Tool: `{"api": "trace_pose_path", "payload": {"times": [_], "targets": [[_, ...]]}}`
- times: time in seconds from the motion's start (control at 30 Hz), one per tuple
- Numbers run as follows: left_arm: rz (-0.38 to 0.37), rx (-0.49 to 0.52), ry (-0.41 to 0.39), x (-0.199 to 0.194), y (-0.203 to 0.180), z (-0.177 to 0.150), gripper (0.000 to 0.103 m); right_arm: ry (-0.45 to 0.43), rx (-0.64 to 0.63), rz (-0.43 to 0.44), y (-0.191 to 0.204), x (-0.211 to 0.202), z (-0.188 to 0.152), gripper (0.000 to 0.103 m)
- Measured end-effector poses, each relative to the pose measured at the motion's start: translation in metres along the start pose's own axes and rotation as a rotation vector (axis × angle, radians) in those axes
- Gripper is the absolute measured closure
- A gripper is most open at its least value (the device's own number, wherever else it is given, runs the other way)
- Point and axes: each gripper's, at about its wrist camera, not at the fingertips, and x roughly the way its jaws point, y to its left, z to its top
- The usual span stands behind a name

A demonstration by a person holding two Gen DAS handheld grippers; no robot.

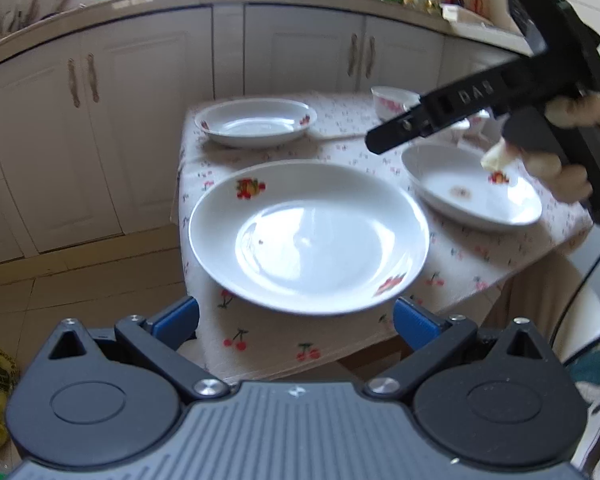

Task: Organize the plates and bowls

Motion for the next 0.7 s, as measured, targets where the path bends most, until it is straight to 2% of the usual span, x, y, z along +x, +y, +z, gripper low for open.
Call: {"api": "trace_pose_path", "payload": {"times": [0.3,0.7], "targets": [[-0.047,0.098,0.037,0.024,0.007,0.0,0.001,0.081,-0.024,0.057,-0.001,0.041,0.007,0.001],[-0.1,0.152,0.032,0.031,0.009,0.004,0.001,0.174,0.002,0.116,-0.014,0.08,0.016,0.028]]}}
